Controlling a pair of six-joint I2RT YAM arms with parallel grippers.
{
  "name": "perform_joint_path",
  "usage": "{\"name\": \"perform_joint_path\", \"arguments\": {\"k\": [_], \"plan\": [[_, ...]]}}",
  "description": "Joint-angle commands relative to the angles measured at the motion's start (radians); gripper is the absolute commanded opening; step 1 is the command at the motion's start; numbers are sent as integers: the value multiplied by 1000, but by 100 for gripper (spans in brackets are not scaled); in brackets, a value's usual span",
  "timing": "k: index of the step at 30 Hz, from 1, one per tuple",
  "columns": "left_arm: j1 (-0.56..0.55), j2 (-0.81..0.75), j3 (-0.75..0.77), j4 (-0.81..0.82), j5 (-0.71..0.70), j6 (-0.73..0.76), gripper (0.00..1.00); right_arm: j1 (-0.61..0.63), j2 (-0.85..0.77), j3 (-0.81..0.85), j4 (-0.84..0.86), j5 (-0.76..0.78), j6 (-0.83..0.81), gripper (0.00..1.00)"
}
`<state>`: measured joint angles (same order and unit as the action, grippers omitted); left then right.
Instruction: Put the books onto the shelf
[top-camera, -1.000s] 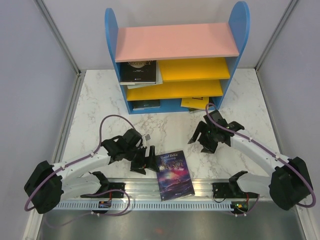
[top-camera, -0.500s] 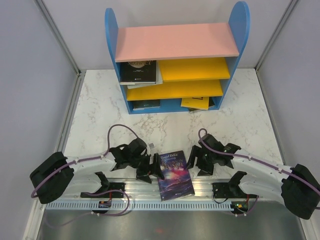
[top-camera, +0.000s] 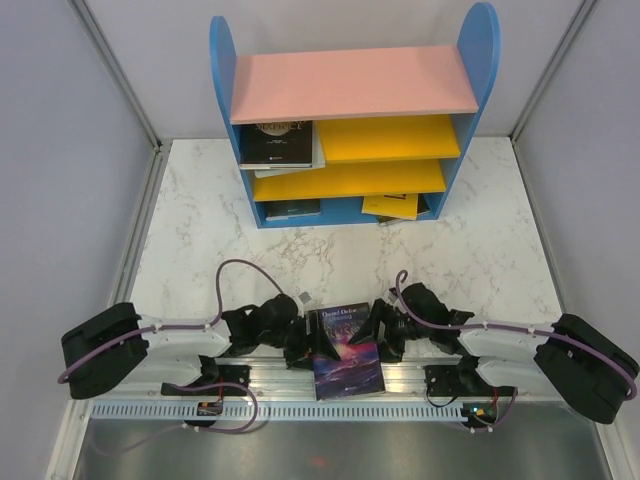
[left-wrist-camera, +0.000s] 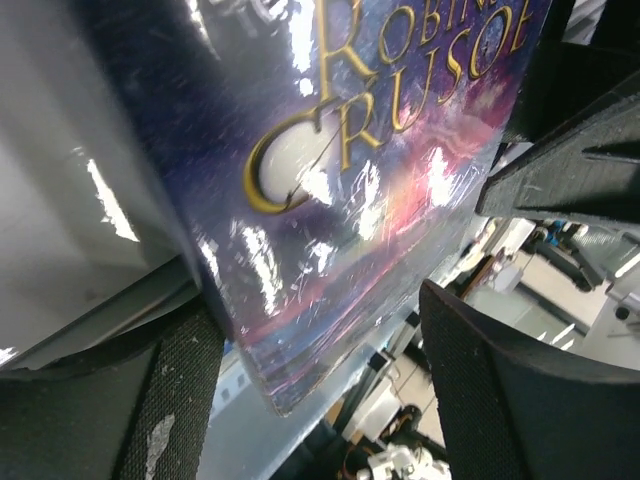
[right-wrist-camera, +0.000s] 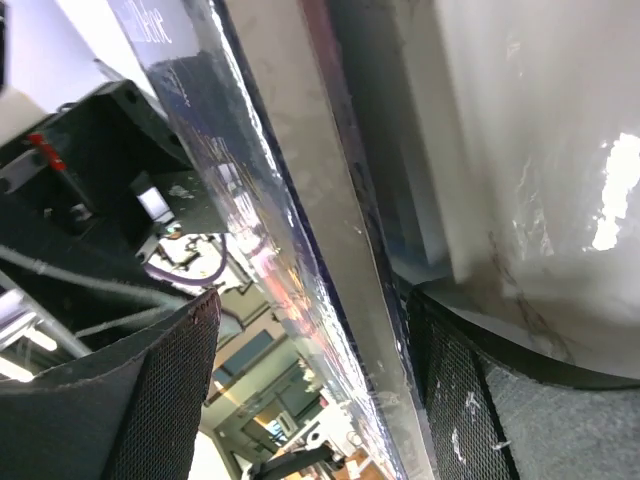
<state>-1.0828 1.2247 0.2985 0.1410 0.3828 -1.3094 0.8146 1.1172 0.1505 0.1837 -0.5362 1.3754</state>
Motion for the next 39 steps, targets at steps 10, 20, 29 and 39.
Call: {"name": "perform_joint_path", "arguments": {"k": [10,20,29,39], "plan": [[-20,-479,-188,62,-263,-180,66,9,-26,-83,368,28,154,22],[-19,-657,-67,-246,-314,-122,69,12,-68,26,375,73,151,0],[-17,-927,85,-495,-467,-113,78,12,-122,184,466,163,231,0],[-14,-757,303,-520,-489,27,57,24,1,247,764,173,326,0]]}}
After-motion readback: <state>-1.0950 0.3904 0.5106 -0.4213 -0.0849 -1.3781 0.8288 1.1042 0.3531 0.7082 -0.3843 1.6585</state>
